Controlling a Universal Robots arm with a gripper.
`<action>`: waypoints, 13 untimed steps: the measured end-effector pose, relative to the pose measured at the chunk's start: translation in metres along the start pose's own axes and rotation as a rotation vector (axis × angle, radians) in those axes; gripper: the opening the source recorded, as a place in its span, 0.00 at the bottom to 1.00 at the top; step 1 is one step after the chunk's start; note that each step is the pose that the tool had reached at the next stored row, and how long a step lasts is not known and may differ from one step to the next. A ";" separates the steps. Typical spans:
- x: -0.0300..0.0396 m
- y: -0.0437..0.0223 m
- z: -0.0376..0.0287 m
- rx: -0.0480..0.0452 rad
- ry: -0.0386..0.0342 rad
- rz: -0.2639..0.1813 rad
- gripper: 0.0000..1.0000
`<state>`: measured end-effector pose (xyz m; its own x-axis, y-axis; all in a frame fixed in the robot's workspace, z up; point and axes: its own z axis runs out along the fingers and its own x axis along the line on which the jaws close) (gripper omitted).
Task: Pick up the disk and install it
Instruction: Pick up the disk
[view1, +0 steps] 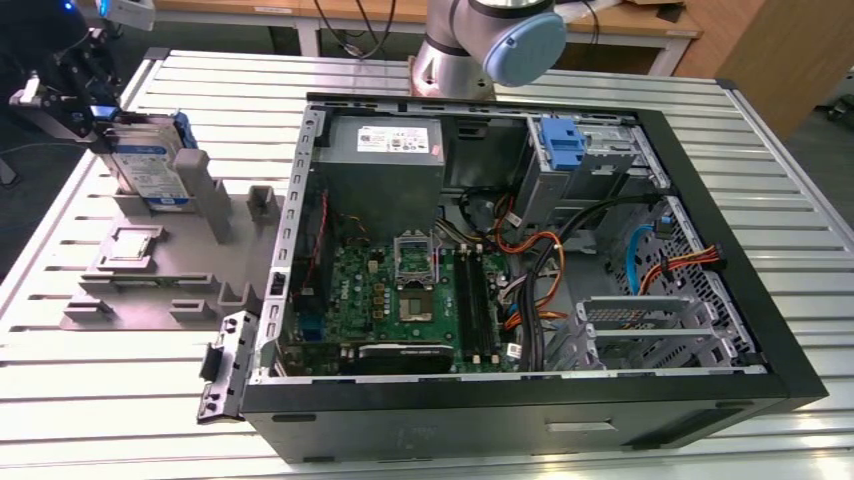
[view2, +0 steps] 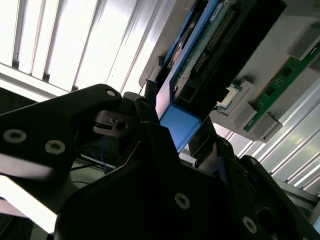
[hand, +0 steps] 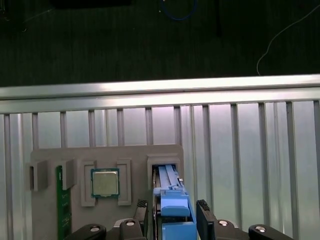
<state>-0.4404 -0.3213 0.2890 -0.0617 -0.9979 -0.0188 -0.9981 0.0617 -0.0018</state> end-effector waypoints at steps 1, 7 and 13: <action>0.0000 0.0000 0.0000 0.0000 0.0000 0.002 0.51; 0.0001 -0.0001 0.0007 0.0000 0.0015 0.002 0.51; -0.0004 0.0000 0.0013 0.0005 0.0041 0.002 0.51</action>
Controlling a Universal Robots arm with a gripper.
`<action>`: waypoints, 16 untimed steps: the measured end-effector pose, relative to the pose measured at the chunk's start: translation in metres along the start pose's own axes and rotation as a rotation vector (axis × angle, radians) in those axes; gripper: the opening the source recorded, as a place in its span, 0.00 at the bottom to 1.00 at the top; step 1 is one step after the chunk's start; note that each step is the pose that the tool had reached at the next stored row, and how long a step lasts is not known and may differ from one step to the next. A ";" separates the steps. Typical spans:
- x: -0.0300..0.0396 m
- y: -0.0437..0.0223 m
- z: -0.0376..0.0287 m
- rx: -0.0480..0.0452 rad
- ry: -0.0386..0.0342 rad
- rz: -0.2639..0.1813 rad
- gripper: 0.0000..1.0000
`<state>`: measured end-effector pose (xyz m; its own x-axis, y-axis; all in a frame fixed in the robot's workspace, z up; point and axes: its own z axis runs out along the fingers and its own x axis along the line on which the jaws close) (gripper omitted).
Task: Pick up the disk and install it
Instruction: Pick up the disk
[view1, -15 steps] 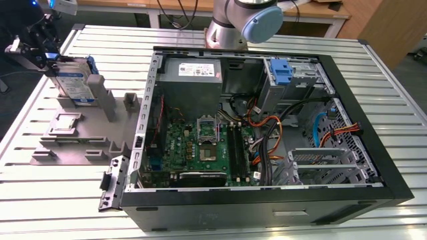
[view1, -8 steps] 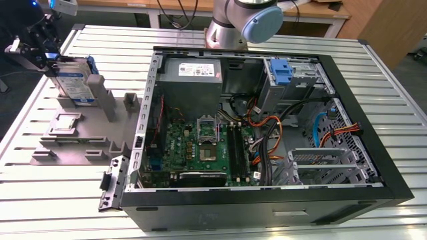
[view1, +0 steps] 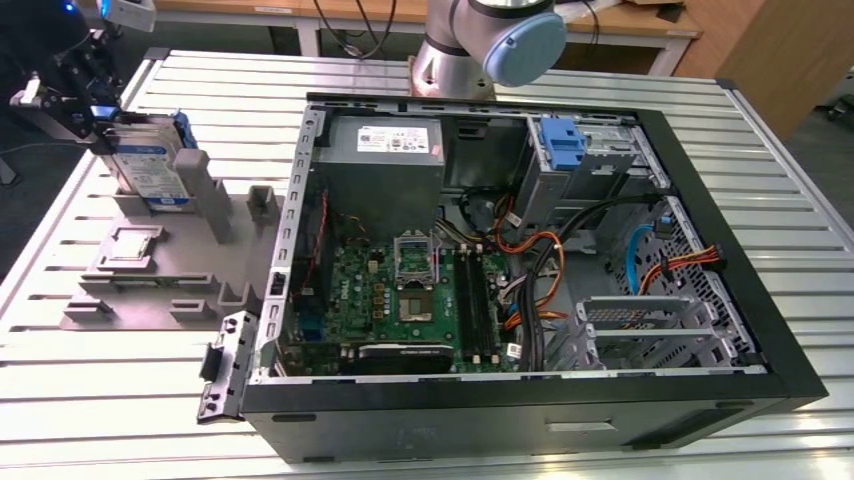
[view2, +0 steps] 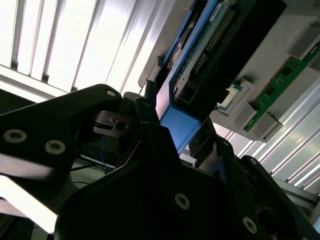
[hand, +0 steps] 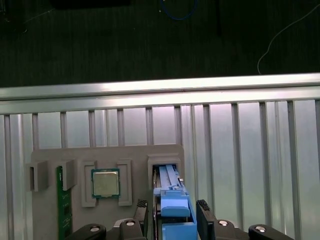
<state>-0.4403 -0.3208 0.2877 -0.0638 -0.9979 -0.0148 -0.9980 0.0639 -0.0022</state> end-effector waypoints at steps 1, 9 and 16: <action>-0.0002 0.0000 0.0000 -0.0001 0.0000 0.000 0.51; -0.0007 0.0000 0.0002 -0.0002 0.0001 0.002 0.51; -0.0006 0.0000 0.0002 -0.0001 0.0002 0.002 0.49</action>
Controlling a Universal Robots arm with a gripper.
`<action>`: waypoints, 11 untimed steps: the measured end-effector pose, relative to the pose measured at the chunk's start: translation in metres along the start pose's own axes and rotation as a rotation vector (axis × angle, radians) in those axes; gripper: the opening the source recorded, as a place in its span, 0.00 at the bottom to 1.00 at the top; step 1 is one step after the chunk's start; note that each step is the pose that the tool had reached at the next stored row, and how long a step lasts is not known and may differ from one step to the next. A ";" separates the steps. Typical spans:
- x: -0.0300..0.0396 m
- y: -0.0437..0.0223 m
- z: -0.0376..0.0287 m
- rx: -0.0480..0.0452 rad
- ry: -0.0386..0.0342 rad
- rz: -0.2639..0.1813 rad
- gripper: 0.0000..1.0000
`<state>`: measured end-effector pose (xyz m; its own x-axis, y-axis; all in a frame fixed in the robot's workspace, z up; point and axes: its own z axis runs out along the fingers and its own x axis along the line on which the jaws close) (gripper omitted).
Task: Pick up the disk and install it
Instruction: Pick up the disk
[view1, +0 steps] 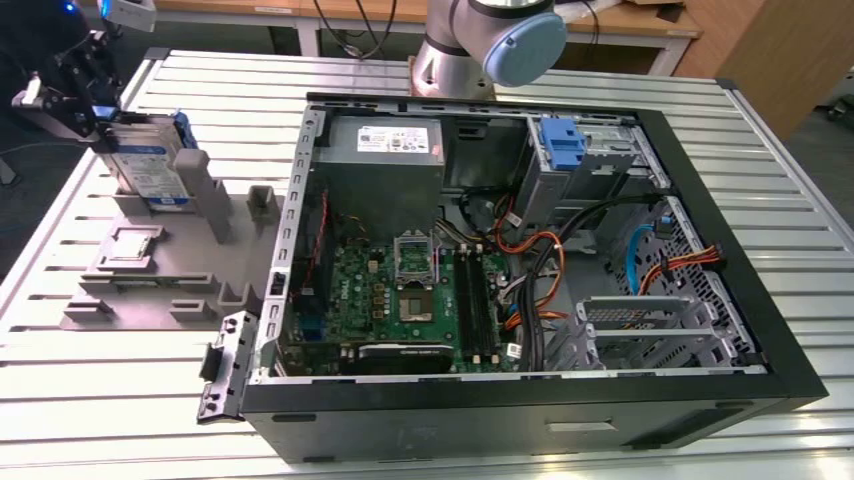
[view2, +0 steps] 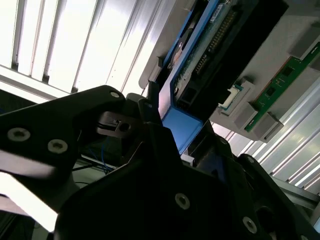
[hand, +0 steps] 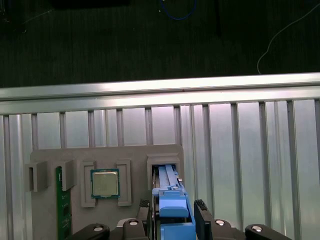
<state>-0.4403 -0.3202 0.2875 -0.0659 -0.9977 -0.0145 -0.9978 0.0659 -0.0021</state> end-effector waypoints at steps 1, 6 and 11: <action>0.0000 0.0000 0.0000 0.0000 0.0000 0.000 0.49; 0.0000 0.0000 0.0000 0.0000 0.0001 0.000 0.42; 0.0004 0.0000 0.0000 0.0001 0.0014 0.000 0.42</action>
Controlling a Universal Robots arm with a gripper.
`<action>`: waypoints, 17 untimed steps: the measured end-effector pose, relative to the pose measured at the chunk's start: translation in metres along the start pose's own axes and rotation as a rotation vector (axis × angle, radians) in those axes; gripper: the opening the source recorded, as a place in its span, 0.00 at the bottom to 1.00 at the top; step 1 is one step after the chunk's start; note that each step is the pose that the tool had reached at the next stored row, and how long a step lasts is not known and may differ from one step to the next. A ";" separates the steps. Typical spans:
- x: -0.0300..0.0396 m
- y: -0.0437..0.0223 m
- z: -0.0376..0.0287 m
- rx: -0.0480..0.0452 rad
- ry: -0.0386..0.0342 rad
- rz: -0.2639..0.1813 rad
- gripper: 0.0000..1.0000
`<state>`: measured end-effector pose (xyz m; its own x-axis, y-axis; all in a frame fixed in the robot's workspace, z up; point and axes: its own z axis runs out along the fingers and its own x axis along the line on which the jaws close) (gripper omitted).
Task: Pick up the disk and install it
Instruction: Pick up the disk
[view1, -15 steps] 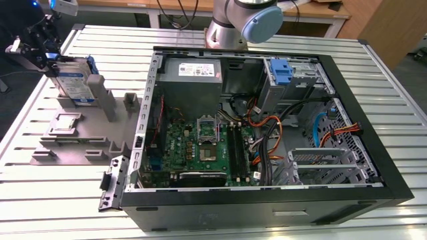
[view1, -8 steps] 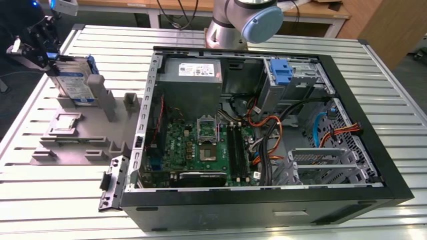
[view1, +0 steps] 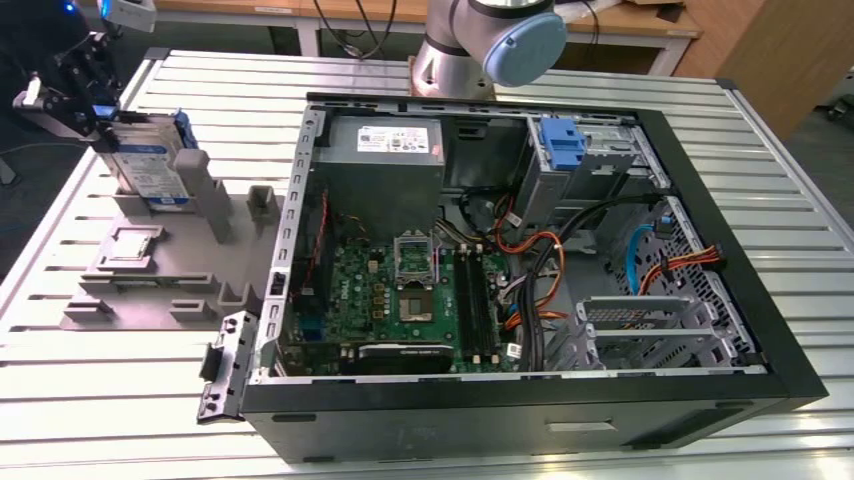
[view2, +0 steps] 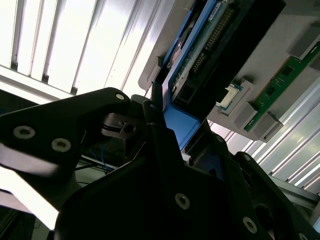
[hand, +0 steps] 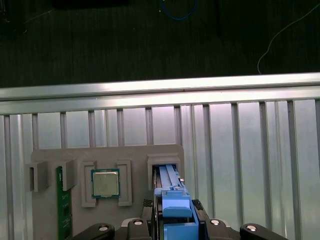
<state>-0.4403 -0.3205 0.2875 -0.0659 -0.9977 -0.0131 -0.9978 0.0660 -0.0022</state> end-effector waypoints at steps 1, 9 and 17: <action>0.0000 0.0000 0.0000 0.0000 0.0005 0.000 0.42; 0.0007 0.0000 0.0000 0.0006 0.0093 0.000 0.42; 0.0008 0.0000 0.0001 0.0009 0.0131 0.000 0.42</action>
<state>-0.4403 -0.3213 0.2874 -0.0659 -0.9978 0.0001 -0.9978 0.0659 -0.0030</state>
